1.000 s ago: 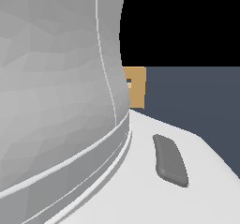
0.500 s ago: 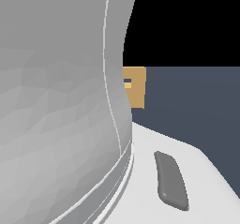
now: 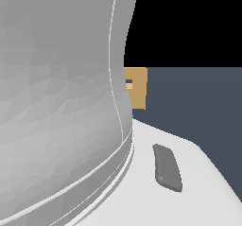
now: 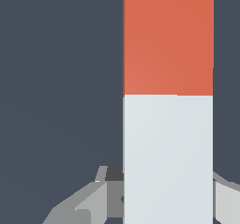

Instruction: Insert the peg into the horizontal hole in a box.

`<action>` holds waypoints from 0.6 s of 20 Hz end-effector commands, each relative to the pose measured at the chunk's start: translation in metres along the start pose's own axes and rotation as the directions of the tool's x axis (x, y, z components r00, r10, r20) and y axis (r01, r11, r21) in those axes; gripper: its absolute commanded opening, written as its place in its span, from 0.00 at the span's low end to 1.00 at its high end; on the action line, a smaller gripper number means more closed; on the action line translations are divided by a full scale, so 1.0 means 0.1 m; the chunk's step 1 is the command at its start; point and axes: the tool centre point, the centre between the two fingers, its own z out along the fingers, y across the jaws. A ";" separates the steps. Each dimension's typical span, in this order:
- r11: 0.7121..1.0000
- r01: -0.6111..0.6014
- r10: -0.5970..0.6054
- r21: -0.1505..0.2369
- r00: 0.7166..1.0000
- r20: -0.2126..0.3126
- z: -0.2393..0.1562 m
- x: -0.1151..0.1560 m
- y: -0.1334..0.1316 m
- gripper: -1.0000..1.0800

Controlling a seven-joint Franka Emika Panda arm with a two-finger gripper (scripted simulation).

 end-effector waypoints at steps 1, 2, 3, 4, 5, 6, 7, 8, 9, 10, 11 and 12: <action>1.000 0.005 -0.005 -0.002 1.000 0.000 -0.04 0.10 0.01 0.00; 1.000 0.006 -0.006 -0.002 1.000 0.000 -0.05 0.16 0.01 0.00; 1.000 0.008 -0.008 -0.002 1.000 0.000 -0.07 0.22 0.01 0.00; 1.000 0.010 -0.010 -0.002 1.000 0.000 -0.09 0.29 0.00 0.00; 1.000 0.012 -0.012 -0.002 1.000 0.000 -0.11 0.38 0.00 0.00; 1.000 0.015 -0.015 -0.002 1.000 0.000 -0.14 0.46 0.00 0.00; 1.000 0.018 -0.018 -0.002 1.000 0.000 -0.16 0.56 -0.01 0.00; 1.000 0.020 -0.020 -0.002 1.000 0.000 -0.19 0.67 -0.01 0.00; 1.000 0.024 -0.024 -0.002 1.000 0.000 -0.22 0.78 -0.01 0.00; 1.000 0.027 -0.027 -0.002 1.000 0.000 -0.26 0.90 -0.02 0.00; 1.000 0.031 -0.031 -0.002 1.000 0.000 -0.29 1.03 -0.02 0.00; 0.999 0.034 -0.034 -0.002 0.999 0.000 -0.33 1.16 -0.03 0.00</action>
